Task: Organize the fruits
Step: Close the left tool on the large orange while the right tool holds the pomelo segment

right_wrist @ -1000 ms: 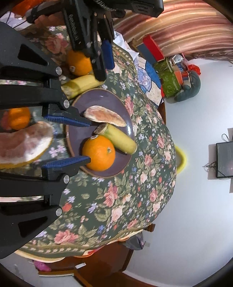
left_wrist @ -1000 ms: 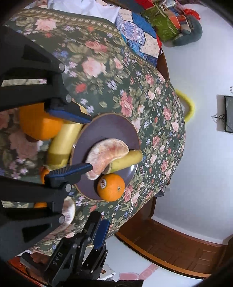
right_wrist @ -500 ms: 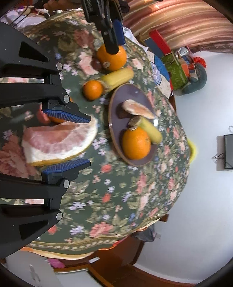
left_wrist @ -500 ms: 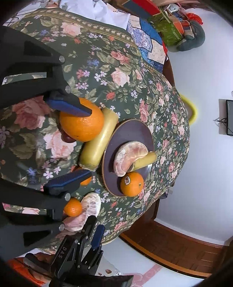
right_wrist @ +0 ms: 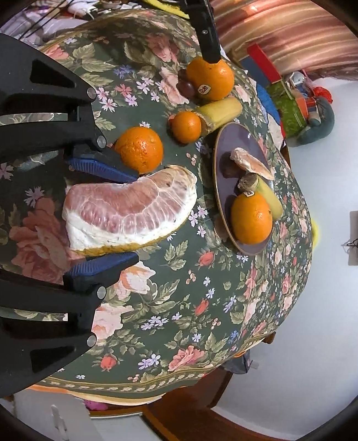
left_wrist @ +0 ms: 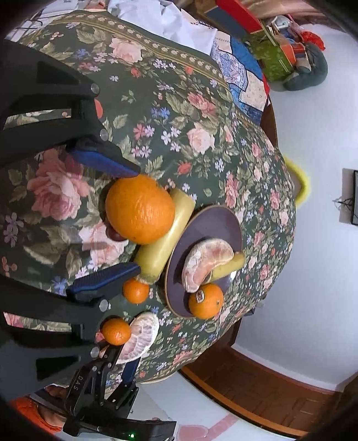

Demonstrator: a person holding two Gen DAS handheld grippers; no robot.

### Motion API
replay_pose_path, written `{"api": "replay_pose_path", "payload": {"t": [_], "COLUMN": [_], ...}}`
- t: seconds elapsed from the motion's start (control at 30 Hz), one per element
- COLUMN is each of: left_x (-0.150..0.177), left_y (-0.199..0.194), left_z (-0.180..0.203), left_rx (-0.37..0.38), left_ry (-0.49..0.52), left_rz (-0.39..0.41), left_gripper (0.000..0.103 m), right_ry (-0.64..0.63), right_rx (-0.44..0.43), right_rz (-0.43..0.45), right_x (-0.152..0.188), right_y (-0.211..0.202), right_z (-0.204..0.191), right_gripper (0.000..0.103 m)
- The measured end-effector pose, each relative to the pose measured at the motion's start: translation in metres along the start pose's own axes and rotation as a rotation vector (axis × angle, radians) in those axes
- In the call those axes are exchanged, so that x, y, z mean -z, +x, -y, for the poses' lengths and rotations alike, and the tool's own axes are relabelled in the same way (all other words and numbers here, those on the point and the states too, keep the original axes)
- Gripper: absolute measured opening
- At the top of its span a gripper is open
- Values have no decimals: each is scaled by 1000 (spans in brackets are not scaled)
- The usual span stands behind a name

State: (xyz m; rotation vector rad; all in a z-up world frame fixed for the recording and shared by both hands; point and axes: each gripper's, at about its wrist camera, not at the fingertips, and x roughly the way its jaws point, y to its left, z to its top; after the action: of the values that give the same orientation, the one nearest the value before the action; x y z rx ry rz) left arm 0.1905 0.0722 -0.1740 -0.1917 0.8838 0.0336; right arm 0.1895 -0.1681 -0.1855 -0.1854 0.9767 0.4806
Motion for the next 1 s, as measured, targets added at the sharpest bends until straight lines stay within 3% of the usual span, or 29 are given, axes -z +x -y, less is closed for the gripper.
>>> {"api": "replay_pose_path", "payload": {"t": [0.13,0.7,1.0], "left_x": [-1,-7,-5], "left_y": [5,54,54], "left_z": [-5,-7,-6], "left_rx": [0,-23,-30], "left_ry": [-13,-29,-31], "left_rz": [-12,-77,-62], "left_gripper": [65,67,67], "right_ry": [10,-6,-9], "right_rx": [-19,-3,15], "right_rz": [-2,36,50], "right_x": [-3,-18,-17], "right_y": [6,20,15], "right_z": [1,4,3], "right_gripper": [53,47,46]}}
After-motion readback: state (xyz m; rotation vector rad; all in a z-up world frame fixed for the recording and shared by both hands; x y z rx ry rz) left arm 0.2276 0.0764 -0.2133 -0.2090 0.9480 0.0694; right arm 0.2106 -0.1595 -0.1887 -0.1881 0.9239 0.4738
